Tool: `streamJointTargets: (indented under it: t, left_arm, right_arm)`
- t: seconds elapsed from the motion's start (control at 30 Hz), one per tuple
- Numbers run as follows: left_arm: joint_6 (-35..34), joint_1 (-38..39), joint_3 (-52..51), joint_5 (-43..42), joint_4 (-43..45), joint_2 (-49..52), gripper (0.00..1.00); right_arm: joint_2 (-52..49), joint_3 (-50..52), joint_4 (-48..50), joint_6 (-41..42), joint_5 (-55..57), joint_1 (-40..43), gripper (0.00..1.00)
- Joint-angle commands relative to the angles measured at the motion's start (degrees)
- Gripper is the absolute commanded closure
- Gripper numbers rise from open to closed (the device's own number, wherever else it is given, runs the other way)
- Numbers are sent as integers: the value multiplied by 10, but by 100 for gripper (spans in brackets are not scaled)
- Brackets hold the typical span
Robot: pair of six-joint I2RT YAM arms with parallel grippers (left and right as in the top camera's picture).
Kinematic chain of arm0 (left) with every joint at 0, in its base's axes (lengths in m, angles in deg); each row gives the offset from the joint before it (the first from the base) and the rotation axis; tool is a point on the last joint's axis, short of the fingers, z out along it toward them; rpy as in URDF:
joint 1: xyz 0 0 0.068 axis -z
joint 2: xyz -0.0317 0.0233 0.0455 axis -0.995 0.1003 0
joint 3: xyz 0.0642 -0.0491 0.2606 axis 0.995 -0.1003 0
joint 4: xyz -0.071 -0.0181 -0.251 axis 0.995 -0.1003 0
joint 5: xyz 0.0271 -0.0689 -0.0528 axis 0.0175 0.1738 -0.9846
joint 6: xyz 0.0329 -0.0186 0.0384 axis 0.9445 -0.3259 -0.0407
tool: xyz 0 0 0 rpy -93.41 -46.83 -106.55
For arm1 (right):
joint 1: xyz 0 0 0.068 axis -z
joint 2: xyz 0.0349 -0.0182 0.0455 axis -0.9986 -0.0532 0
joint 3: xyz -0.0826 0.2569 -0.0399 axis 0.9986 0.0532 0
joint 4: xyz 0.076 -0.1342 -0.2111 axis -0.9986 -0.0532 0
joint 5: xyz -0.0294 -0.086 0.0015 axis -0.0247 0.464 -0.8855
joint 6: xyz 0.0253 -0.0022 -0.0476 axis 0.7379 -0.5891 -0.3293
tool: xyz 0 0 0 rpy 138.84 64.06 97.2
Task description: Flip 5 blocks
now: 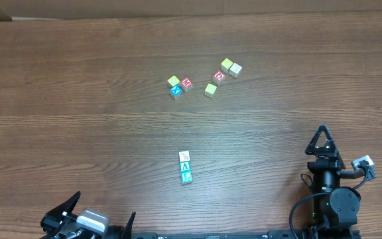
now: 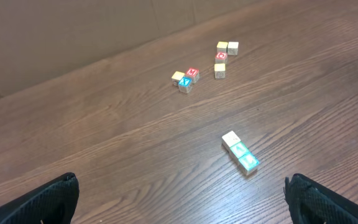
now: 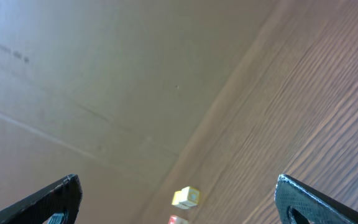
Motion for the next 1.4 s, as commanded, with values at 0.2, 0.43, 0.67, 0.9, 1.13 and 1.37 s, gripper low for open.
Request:
streamJointTargets:
  t: [0.2, 0.43, 0.67, 0.9, 1.13, 1.37]
  left_arm:
    - [6, 4, 4, 3, 0, 1, 0]
    - [6, 4, 4, 3, 0, 1, 0]
    - [6, 4, 4, 3, 0, 1, 0]
    - [6, 4, 4, 3, 0, 1, 0]
    - [6, 4, 4, 3, 0, 1, 0]
    - [6, 4, 4, 3, 0, 1, 0]
  right_arm:
    - [7, 5, 4, -247, -20, -2, 0]
    - [7, 5, 3, -466, -28, -2, 0]
    - [7, 5, 3, -485, -30, -2, 0]
    - [7, 5, 4, -485, -22, -2, 0]
    - [7, 5, 6, -484, -21, -2, 0]
    - [7, 5, 6, -484, -22, -2, 0]
